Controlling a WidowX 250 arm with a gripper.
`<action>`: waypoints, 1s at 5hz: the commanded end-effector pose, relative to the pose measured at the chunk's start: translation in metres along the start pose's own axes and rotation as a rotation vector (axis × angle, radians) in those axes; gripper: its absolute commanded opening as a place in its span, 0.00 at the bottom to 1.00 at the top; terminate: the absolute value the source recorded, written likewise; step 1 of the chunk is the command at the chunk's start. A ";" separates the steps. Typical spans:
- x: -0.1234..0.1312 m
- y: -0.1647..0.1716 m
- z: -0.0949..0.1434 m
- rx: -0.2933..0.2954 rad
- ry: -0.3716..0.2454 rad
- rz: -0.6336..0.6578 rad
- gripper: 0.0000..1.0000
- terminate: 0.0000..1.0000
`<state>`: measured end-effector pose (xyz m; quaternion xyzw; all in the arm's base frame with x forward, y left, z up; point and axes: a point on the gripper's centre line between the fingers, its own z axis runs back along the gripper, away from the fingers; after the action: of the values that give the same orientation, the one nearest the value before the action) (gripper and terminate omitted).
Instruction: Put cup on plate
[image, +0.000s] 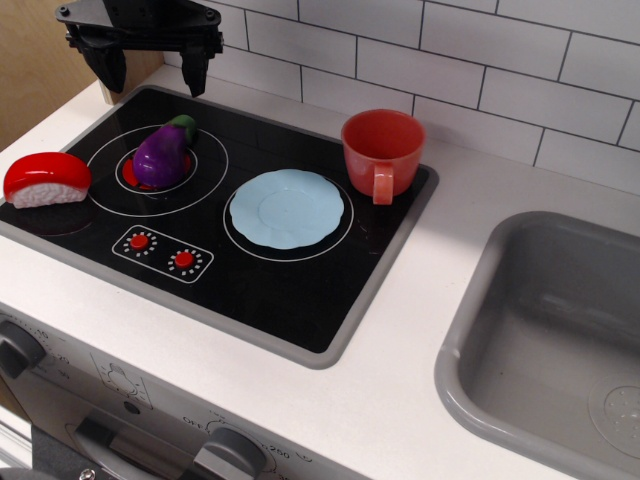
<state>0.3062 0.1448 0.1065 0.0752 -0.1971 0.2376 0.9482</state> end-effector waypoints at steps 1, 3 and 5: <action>0.000 0.000 0.000 0.000 0.000 0.000 1.00 0.00; -0.055 -0.033 0.051 -0.131 0.075 -0.077 1.00 0.00; -0.077 -0.094 0.041 -0.145 0.132 -0.094 1.00 0.00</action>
<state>0.2719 0.0151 0.0933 0.0013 -0.1276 0.1873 0.9740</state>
